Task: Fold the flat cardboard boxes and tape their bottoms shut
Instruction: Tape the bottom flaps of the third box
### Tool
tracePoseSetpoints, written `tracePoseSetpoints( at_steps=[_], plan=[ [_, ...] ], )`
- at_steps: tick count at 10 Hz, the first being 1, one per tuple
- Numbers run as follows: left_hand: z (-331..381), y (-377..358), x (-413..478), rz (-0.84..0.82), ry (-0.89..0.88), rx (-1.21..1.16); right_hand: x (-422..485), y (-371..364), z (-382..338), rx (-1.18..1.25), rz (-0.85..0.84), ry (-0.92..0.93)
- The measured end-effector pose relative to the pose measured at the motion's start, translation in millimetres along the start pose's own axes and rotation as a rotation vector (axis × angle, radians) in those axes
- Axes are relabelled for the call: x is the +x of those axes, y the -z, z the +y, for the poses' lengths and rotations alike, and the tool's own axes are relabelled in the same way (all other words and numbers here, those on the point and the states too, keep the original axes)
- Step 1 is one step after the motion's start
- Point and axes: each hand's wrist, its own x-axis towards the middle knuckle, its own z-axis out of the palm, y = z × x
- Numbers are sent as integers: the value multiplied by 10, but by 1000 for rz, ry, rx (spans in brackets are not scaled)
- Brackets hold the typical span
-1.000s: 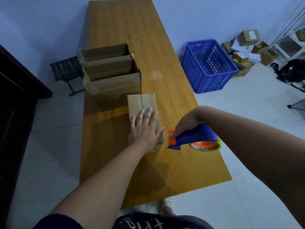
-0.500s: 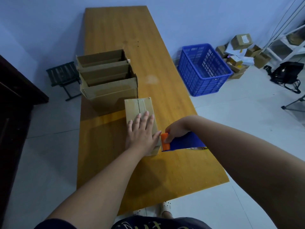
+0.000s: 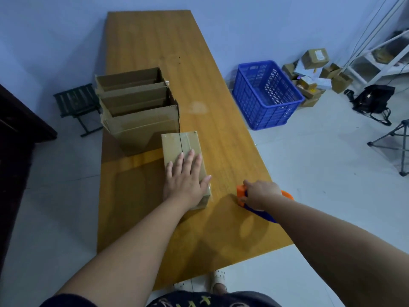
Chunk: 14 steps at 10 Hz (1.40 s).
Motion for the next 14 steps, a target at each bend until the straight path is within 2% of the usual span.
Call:
tracePoseSetpoints(
  at_steps=[1,3,4,6,8,12,14],
  plan=[
    [-3,-23,10,4,6,7,22,-44,-72,88,143,-31],
    [-15,-49,21,34,3,22,136,-34,-304,139,239,46],
    [-17,-49,17,37,-4,22,188,-74,-336,82,236,112],
    [-9,-56,24,38,3,27,282,-64,-300,-147,382,210],
    [1,-59,13,55,11,43,344,8,-328,-11,344,208],
    [-4,-41,9,46,11,40,384,50,-445,45,302,304],
    [-15,-46,13,47,7,28,345,49,-482,159,252,343]
  ],
)
